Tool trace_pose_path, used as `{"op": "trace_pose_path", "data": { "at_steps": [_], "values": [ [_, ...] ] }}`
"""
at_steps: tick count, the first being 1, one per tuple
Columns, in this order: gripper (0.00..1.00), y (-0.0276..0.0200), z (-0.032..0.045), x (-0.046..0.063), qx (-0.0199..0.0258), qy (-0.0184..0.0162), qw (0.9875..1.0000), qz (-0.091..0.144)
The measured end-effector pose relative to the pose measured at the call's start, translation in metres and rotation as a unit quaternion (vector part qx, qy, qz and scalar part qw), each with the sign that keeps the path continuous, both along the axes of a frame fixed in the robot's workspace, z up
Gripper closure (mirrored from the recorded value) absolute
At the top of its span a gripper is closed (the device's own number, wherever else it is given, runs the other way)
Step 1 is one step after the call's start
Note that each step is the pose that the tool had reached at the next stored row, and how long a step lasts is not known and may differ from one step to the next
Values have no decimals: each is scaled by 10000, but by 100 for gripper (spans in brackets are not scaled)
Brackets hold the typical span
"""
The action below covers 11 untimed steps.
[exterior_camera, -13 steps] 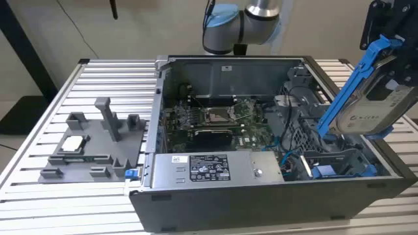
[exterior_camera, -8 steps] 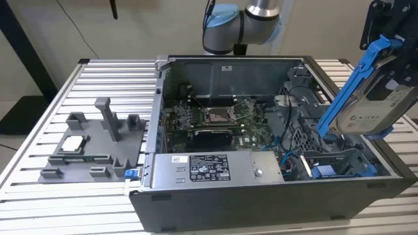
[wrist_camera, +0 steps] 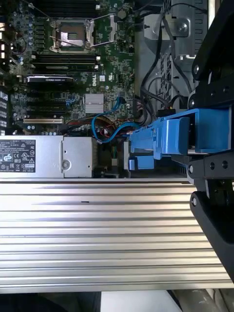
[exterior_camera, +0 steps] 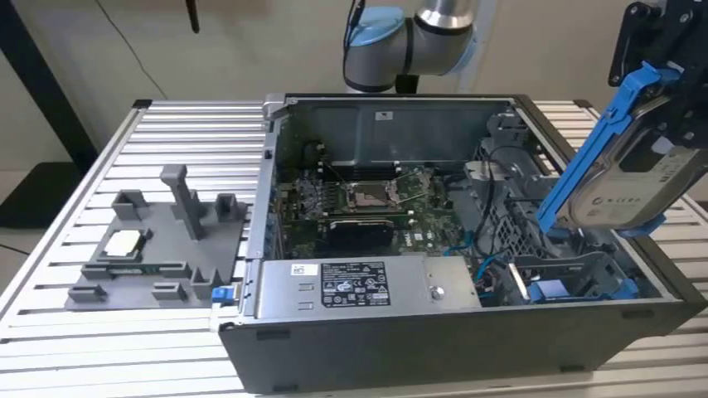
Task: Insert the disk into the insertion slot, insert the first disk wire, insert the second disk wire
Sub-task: 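Insert the disk into the insertion slot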
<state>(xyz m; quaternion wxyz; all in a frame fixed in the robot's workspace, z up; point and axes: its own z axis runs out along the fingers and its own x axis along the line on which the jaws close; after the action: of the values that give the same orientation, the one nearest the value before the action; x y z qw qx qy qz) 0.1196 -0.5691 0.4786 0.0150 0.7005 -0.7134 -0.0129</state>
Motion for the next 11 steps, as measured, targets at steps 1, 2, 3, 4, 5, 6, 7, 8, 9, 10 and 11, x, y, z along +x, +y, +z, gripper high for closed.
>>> {"op": "trace_pose_path", "data": {
  "at_steps": [1, 2, 3, 4, 5, 6, 7, 8, 9, 10, 11],
  "values": [
    [67, 0, -9, 0, 0, 0, 10000, 0],
    [67, 0, -20, 0, -1, 0, 10000, 0],
    [67, 0, -31, 0, -1, 0, 10000, 0],
    [67, 0, -44, 0, -1, 0, 10000, 0],
    [67, 0, -58, 0, -1, 0, 10000, 0],
    [67, 0, -74, 0, 0, 0, 10000, 0],
    [67, 0, -89, 0, 0, 0, 10000, 0],
    [67, 0, -104, 0, 0, 0, 10000, 0],
    [67, 0, -118, 0, 0, 0, 10000, 0],
    [67, 0, -131, 0, 0, 0, 10000, 0],
    [67, 0, -145, 0, 0, 0, 10000, 0]
  ]
}}
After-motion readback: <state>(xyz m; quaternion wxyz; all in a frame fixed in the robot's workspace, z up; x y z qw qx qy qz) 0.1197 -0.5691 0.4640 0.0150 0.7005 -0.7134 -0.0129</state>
